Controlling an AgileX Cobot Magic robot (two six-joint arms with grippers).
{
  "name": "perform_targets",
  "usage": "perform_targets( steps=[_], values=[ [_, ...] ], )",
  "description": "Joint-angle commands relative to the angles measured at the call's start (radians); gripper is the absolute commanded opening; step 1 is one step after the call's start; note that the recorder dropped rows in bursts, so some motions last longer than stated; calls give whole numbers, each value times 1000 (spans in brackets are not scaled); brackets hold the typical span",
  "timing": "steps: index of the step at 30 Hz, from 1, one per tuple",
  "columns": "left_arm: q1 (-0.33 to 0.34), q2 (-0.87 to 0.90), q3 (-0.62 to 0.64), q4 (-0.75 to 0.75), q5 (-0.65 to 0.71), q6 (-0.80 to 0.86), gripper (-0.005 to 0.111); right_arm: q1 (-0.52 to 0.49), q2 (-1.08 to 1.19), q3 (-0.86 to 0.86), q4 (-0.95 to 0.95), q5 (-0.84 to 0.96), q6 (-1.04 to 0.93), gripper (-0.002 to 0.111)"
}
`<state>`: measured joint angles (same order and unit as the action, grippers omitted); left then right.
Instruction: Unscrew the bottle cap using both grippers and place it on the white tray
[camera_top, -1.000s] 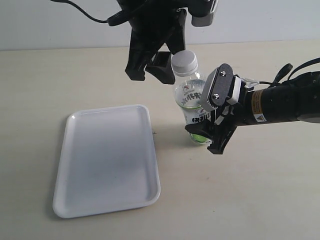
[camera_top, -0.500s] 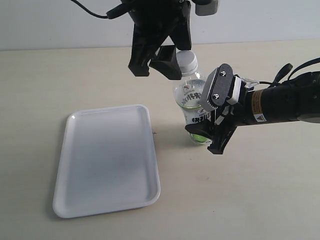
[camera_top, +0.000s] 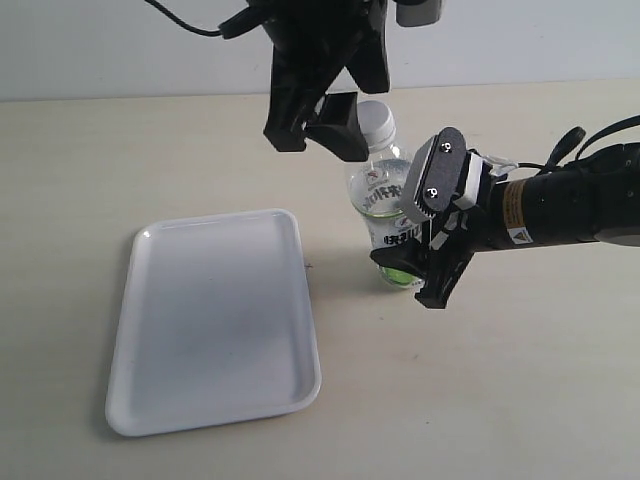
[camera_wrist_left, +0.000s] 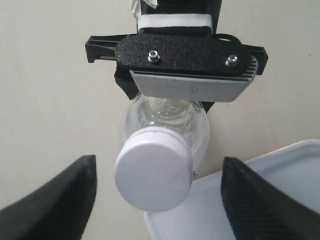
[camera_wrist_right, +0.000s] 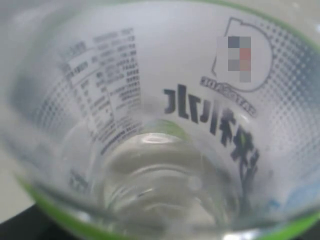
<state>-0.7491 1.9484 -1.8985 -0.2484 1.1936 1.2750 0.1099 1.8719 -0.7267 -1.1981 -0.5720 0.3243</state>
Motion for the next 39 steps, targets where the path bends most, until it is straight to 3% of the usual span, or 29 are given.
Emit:
perform_targets(
  steps=[1,18,22,30,39],
  values=[
    [-3,1,3,-7,-6,-23,68,0,0,0,-6,54,-8,0],
    [-3,12,3,3,-20,-23,66,0,0,0,-4,70,-6,0],
    [-3,12,3,3,-14,-23,52,0,0,0,-4,65,-6,0],
    [-7,12,3,3,-18,-23,1,0,0,0,-4,64,-8,0],
    [-7,12,3,-12,-27,-263,0,0,0,0,-4,64,-8,0]
  ],
)
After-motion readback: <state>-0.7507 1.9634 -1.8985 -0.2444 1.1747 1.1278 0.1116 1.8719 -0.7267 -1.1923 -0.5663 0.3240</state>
